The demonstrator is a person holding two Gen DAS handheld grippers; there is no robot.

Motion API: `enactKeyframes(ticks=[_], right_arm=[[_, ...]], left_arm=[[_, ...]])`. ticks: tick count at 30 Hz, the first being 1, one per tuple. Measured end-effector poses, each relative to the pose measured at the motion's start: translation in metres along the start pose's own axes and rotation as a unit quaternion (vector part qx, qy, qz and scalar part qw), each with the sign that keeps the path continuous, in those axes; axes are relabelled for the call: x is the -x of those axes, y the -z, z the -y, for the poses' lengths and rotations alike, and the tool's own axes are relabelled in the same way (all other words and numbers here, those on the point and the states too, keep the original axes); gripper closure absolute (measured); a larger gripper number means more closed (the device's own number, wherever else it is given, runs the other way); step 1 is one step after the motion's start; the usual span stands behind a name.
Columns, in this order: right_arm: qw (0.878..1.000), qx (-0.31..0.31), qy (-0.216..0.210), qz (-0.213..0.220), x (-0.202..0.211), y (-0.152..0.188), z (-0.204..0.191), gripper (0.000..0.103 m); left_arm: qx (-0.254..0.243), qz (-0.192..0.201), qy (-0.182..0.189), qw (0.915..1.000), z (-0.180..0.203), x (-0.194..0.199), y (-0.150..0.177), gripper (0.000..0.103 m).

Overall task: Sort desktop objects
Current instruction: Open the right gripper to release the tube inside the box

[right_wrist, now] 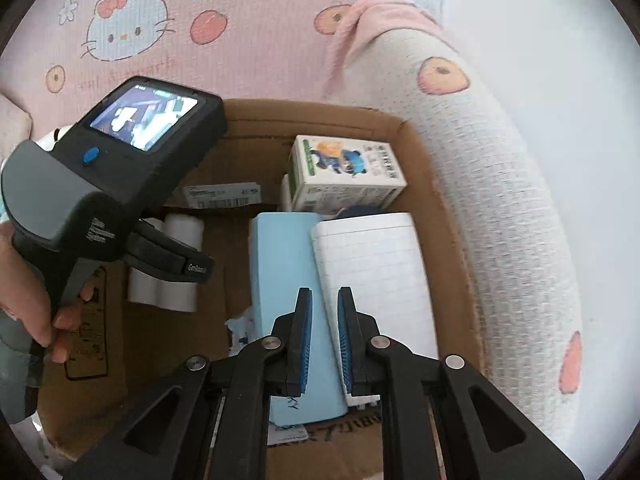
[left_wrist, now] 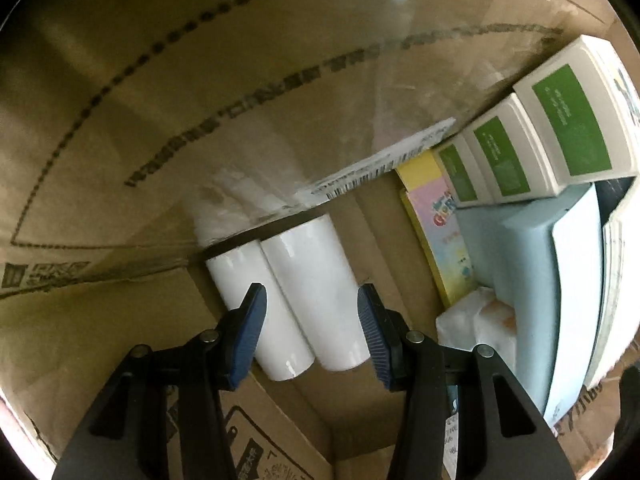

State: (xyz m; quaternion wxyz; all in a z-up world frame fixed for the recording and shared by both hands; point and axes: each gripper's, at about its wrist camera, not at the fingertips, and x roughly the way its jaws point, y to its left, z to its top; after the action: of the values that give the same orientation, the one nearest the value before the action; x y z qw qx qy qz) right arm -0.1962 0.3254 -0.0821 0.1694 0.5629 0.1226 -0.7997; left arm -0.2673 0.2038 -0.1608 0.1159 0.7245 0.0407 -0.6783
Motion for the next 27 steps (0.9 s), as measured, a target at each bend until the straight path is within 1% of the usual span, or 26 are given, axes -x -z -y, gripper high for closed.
enactKeyframes(ticks=[4,5,6,7,9,11,13,14,15,16,18,21,22,24,26,27], right_arm=[[1.0,0.011,-0.002,0.003,0.007,0.002,-0.002,0.093],[1.0,0.012,-0.003,0.003,0.011,-0.003,0.002,0.093],[1.0,0.013,-0.005,0.003,0.01,-0.004,-0.002,0.093],[1.0,0.017,-0.01,0.001,0.007,-0.003,-0.002,0.093],[1.0,0.021,-0.014,-0.002,0.002,-0.003,-0.007,0.093],[1.0,0.023,-0.014,-0.004,-0.01,-0.01,-0.021,0.093],[0.999,0.025,-0.02,-0.008,-0.016,-0.012,-0.025,0.093],[0.999,0.024,-0.023,-0.01,-0.017,-0.012,-0.026,0.093],[0.999,0.026,-0.028,-0.013,-0.02,-0.012,-0.027,0.093],[0.999,0.029,-0.036,-0.018,-0.021,-0.013,-0.029,0.093],[0.998,0.031,-0.051,-0.025,-0.03,-0.013,-0.034,0.093],[0.996,0.034,-0.078,-0.041,-0.035,-0.014,-0.04,0.093],[0.993,0.033,-0.096,-0.051,-0.038,-0.015,-0.042,0.093],[0.99,0.034,-0.118,-0.065,-0.042,-0.016,-0.046,0.093],[0.986,0.029,-0.142,-0.084,-0.049,-0.018,-0.049,0.093],[0.983,0.031,-0.153,-0.094,-0.052,-0.019,-0.052,0.093]], left_arm=[[-0.008,-0.003,-0.018,0.9998,-0.001,0.001,-0.002,0.051],[-0.01,-0.006,-0.016,0.9998,-0.002,0.002,-0.003,0.051],[-0.013,-0.01,-0.013,0.9998,-0.003,0.003,-0.003,0.051],[-0.014,-0.015,-0.006,0.9998,-0.004,0.004,-0.003,0.051],[-0.016,-0.013,0.004,0.9998,-0.008,0.01,-0.002,0.051],[-0.024,0.0,0.02,0.9995,-0.012,0.022,0.0,0.051],[-0.047,0.021,0.038,0.9979,-0.015,0.036,0.002,0.053],[-0.057,0.035,0.047,0.9967,-0.017,0.044,0.004,0.058],[-0.069,0.047,0.056,0.9949,-0.019,0.051,0.005,0.067],[-0.08,0.058,0.066,0.9929,-0.022,0.058,0.007,0.071],[-0.099,0.076,0.084,0.9887,-0.028,0.069,0.01,0.083],[-0.128,0.101,0.107,0.9808,-0.039,0.081,0.016,0.089],[-0.134,0.11,0.108,0.9789,-0.044,0.085,0.018,0.089],[-0.136,0.12,0.118,0.9763,-0.057,0.089,0.019,0.09],[-0.143,0.127,0.134,0.9723,-0.053,0.094,0.034,0.09],[-0.147,0.133,0.142,0.9698,-0.063,0.095,0.044,0.09]])
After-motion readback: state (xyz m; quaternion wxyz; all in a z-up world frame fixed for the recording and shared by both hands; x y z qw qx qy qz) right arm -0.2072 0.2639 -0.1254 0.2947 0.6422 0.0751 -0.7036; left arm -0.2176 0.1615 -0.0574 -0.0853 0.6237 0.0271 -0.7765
